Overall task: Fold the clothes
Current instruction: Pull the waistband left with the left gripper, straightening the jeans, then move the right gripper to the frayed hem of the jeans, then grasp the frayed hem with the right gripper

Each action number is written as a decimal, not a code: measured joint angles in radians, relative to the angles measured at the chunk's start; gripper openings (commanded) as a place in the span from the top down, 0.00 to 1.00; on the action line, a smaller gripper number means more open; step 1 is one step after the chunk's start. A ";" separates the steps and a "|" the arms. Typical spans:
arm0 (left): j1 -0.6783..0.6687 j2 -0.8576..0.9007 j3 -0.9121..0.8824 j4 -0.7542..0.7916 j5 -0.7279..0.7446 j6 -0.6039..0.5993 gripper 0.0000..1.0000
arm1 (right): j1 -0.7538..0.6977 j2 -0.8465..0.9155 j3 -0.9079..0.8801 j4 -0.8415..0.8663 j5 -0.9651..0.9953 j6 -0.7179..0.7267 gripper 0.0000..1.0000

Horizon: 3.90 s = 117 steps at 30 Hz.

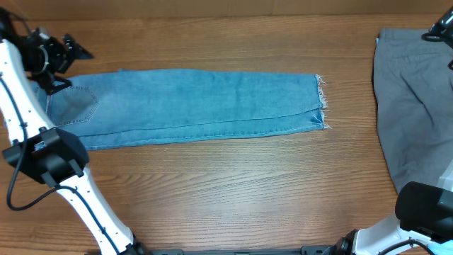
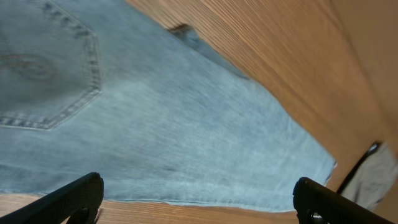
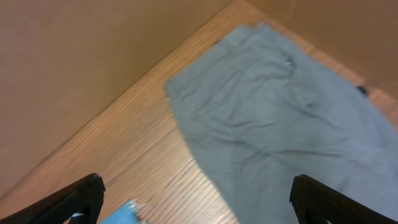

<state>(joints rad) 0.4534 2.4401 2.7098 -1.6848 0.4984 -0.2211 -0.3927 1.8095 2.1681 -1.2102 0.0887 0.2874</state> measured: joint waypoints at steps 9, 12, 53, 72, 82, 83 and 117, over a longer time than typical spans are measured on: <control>-0.191 -0.174 0.000 -0.002 -0.117 -0.013 0.00 | 0.007 0.000 -0.002 -0.017 -0.354 -0.019 0.00; -0.250 -0.304 0.000 -0.002 -0.216 -0.055 0.00 | 0.071 0.000 -0.016 -0.021 -0.526 -0.089 0.00; -0.330 -0.583 -0.610 0.066 -0.249 -0.088 0.00 | 0.434 0.321 -0.520 0.172 -0.214 0.334 0.14; -0.330 -0.583 -0.610 0.066 -0.249 -0.088 0.00 | 0.434 0.356 -0.534 0.204 -0.189 0.393 0.28; -0.330 -0.583 -0.610 0.079 -0.249 -0.088 0.00 | 0.434 0.349 -0.589 0.270 -0.174 0.416 0.39; -0.330 -0.583 -0.610 0.081 -0.249 -0.088 0.00 | 0.433 0.349 -0.590 0.270 -0.172 0.418 0.39; -0.330 -0.583 -0.610 0.092 -0.249 -0.088 0.00 | 0.435 0.351 -0.565 0.223 -0.137 0.418 0.57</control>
<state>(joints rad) 0.1238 1.8568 2.1002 -1.5929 0.2497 -0.3088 0.0418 2.1601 1.6035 -0.9871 -0.0486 0.7055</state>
